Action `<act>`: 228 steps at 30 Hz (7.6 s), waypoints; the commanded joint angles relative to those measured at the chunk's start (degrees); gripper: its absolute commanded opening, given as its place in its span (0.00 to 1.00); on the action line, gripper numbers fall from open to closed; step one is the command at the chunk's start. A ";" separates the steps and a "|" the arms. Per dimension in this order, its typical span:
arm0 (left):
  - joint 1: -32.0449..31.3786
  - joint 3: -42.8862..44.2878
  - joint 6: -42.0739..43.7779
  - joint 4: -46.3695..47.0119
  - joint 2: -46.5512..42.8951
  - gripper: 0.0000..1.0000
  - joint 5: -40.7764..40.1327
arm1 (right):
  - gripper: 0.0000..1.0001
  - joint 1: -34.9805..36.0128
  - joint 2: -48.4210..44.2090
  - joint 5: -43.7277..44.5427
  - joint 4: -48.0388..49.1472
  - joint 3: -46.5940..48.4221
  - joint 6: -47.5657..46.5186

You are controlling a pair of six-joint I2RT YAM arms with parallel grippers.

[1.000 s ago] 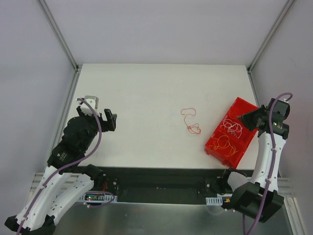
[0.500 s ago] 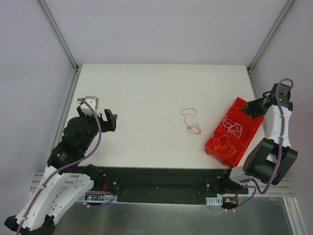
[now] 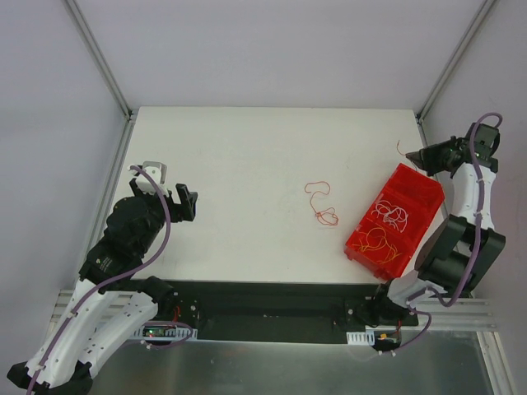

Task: Untangle the cables

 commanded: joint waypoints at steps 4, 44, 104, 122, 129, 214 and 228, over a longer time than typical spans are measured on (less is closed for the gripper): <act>-0.47 0.01 -0.08 2.04 0.27 0.79 0.14 | 0.01 -0.85 3.96 -3.27 3.75 -0.26 3.00; 0.15 -0.34 0.01 2.04 4.93 0.78 -1.09 | 0.63 7.14 9.69 38.57 -22.35 15.39 -26.61; 3.14 1.68 2.74 2.57 25.31 0.86 21.03 | 0.48 70.87 2.64 7.72 17.71 -22.32 -25.32; 2.52 0.81 -20.03 11.52 44.29 0.74 40.30 | 0.55 72.36 -1.21 10.35 28.79 -34.97 -17.82; -2.92 3.35 -18.01 18.65 54.05 0.85 40.48 | 0.60 72.19 -8.85 10.97 26.17 -37.97 -18.61; 4.10 1.93 -19.25 0.30 12.33 0.84 18.60 | 0.65 79.66 -1.51 20.73 13.06 -17.42 -19.67; 4.19 10.92 2.12 0.97 1.95 0.81 -6.19 | 0.87 85.18 23.82 25.54 15.19 2.27 6.25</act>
